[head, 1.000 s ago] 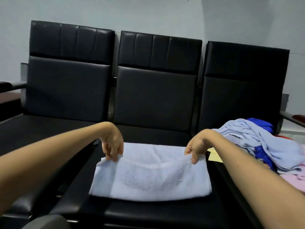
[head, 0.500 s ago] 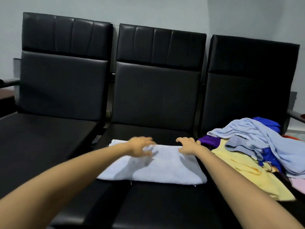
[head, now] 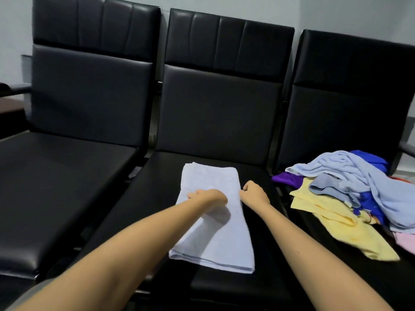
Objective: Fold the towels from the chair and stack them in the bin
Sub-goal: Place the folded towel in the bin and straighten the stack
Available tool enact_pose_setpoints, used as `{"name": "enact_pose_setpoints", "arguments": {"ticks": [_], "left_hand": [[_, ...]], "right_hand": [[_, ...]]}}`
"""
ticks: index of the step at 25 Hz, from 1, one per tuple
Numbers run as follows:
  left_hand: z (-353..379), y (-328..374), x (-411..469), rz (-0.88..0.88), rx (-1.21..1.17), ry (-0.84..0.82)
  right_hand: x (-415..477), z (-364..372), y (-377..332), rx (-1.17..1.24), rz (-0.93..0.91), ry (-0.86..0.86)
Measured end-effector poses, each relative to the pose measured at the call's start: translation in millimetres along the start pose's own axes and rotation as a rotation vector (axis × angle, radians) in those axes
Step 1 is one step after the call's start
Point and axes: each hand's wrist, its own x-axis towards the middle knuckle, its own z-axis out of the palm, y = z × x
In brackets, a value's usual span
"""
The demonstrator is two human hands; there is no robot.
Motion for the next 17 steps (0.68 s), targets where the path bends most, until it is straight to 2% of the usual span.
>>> {"name": "enact_pose_setpoints", "arguments": {"ticks": [2, 3, 6, 8, 13, 15, 17], "left_hand": [[-25.1, -18.7, 6.1, -0.067, -0.021, 0.157], [-36.2, -31.3, 8.8, -0.115, -0.02, 0.169], [-52.4, -51.7, 12.0, -0.116, 0.171, -0.046], [-54.0, -57.2, 9.8, -0.117, 0.128, -0.115], [-63.5, -74.2, 4.5, -0.253, -0.575, -0.175], [-79.5, -75.4, 3.1, -0.248, -0.856, -0.162], [-103.9, -68.2, 8.2, -0.172, -1.092, -0.157]], "right_hand": [[0.3, 1.7, -0.7, 0.094, 0.116, -0.084], [0.6, 3.7, -1.3, 0.142, 0.158, -0.127], [-1.5, 4.3, -4.0, 0.269, 0.286, -0.219], [-5.1, 2.5, -7.5, 0.352, 0.366, -0.279], [-4.8, -9.1, -2.9, 0.669, 0.509, -0.319], [0.8, -23.3, -4.3, 0.883, 0.472, -0.315], [8.6, -43.7, -16.0, 1.072, 0.387, -0.263]]}}
